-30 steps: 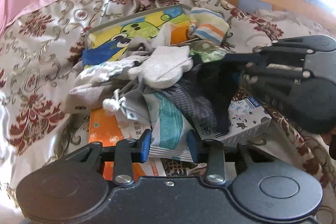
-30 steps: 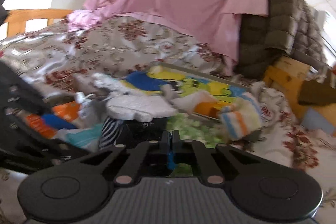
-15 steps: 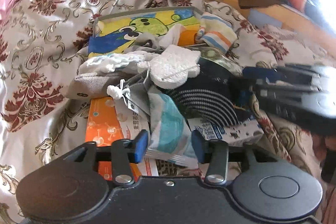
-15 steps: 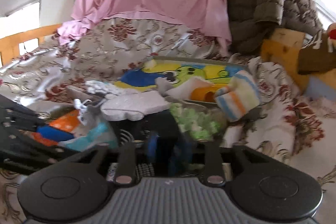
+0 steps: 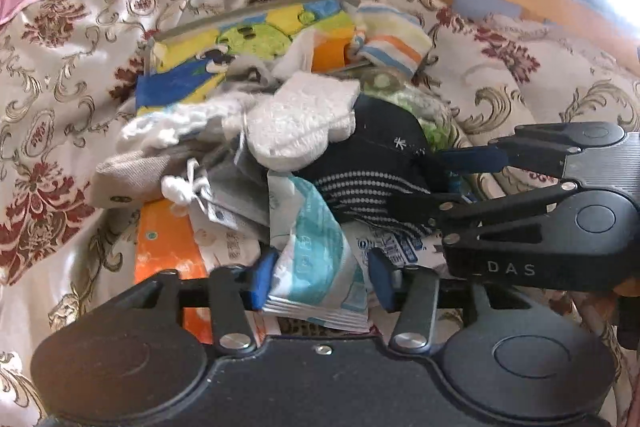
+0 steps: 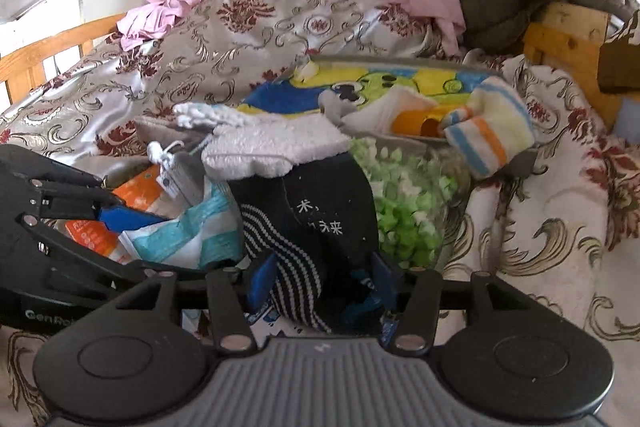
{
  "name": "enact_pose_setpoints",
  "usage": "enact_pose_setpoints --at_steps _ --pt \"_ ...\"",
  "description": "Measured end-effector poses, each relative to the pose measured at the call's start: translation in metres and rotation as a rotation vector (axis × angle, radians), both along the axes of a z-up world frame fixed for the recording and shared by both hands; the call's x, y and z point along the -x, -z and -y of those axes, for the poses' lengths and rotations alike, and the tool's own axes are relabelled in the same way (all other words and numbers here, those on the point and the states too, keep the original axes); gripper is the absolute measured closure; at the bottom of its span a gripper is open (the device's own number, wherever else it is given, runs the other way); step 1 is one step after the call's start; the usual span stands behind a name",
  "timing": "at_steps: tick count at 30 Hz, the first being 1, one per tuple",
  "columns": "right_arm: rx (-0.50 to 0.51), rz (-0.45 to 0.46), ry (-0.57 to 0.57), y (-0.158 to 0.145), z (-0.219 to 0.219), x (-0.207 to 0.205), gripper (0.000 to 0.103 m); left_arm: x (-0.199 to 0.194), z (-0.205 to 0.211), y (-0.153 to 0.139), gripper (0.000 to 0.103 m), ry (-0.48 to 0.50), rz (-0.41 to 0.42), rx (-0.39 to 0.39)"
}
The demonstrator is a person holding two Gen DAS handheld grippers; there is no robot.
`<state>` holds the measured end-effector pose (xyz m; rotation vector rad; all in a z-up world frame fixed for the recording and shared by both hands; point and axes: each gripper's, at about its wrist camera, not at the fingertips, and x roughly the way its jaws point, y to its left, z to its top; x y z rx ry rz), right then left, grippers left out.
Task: Organize soft objects
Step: 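Grasp the teal-printed packet with the left gripper while the right gripper grasps the black striped sock, then carry the teal packet and black striped sock over the frog-painting tray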
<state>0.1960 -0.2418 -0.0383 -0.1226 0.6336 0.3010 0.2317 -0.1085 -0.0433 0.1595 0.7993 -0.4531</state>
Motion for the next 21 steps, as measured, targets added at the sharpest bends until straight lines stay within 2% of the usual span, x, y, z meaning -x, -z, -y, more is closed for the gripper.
enact_pose_setpoints --at_steps 3,5,7,9,11,16,21 --pt "0.006 -0.014 -0.012 0.002 -0.001 0.000 0.053 0.000 -0.002 0.003 0.056 -0.017 -0.010 0.013" --pt "0.005 -0.032 -0.021 0.004 -0.001 -0.001 0.070 0.000 -0.002 0.002 0.056 -0.027 -0.007 0.013" --pt "0.010 -0.035 -0.028 0.004 -0.001 0.000 0.074 0.002 -0.002 0.002 0.057 -0.036 -0.005 0.015" --pt "0.025 -0.029 -0.034 0.003 -0.005 0.001 0.083 0.005 -0.002 0.000 0.057 -0.049 -0.005 0.018" --pt "0.043 -0.014 -0.026 0.002 -0.006 0.005 0.096 0.009 -0.002 -0.003 0.058 -0.065 -0.002 0.026" --pt "0.109 0.103 0.035 -0.012 0.001 0.027 0.098 0.025 -0.003 -0.014 0.058 -0.090 0.015 0.044" --pt "0.080 0.201 0.089 -0.034 0.014 0.049 0.098 0.047 -0.001 -0.030 0.058 -0.087 0.042 0.060"
